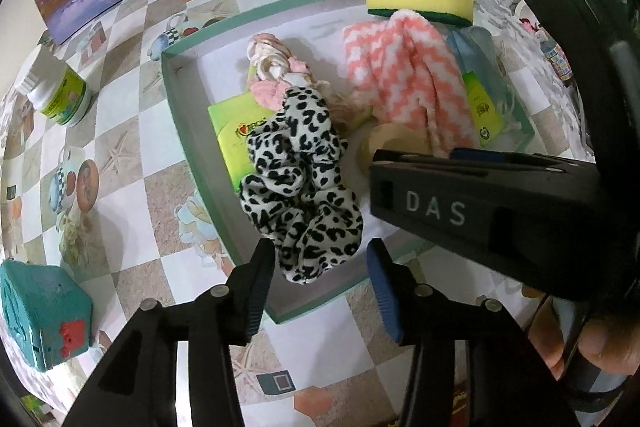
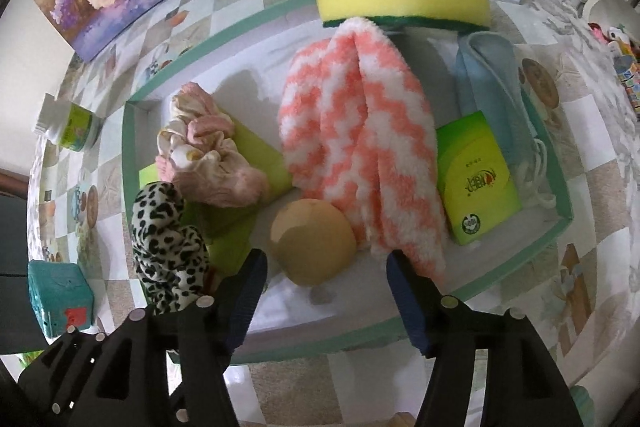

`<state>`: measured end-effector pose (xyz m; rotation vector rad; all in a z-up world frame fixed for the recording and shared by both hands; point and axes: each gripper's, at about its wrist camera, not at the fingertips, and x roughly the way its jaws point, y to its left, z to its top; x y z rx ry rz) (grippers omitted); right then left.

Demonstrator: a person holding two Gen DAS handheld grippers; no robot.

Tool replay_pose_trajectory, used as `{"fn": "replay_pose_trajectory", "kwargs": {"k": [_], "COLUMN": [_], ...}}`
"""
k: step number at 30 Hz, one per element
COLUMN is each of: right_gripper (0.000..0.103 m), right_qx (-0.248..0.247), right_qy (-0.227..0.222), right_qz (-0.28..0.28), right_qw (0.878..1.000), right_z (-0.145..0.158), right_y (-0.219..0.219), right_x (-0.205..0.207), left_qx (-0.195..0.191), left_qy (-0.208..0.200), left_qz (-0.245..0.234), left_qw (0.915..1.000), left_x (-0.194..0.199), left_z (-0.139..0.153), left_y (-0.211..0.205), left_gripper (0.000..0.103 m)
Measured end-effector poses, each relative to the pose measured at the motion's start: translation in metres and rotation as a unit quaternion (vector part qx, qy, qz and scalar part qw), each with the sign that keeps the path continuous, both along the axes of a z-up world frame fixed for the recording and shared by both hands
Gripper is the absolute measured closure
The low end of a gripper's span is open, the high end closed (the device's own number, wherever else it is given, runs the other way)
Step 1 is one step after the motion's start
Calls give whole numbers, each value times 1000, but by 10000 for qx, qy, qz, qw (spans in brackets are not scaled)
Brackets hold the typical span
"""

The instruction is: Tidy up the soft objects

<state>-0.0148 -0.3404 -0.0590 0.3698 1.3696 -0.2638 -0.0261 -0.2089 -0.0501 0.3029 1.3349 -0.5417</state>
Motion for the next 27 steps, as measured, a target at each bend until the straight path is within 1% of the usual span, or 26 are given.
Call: {"fn": "replay_pose_trajectory", "kwargs": {"k": [7, 14, 18, 19, 20, 22, 24, 27], "right_gripper": [36, 36, 36, 36, 36, 36, 36, 33], "right_qx": [-69, -171, -246, -267, -284, -330, -359, -364], "right_qy": [-188, -435, -597, -654, -695, -775, -819, -853], "right_qz": [-52, -143, -128, -114, -97, -59, -15, 49], "right_qw": [9998, 9988, 9978, 9974, 9971, 9964, 9960, 9957], "right_z": [17, 36, 46, 50, 53, 57, 59, 62], "right_y": [1, -3, -1, 0, 0, 4, 7, 11], "right_x": [-8, -9, -7, -7, -7, -5, -3, -2], "left_qx": [-155, -290, -466, -488, -502, -452, -356, -223], "left_qy": [-33, -166, -193, -199, -204, -247, -309, -357], "left_qz": [175, 386, 721, 826, 963, 1244, 1470, 1770], "left_qw": [9997, 9987, 9961, 9952, 9939, 9909, 9880, 9833], "left_x": [5, 9, 21, 23, 26, 31, 37, 46], "left_z": [12, 35, 44, 46, 46, 48, 48, 46], "left_y": [15, 32, 47, 51, 56, 67, 77, 90], "left_gripper": [51, 51, 50, 48, 41, 37, 37, 37]}}
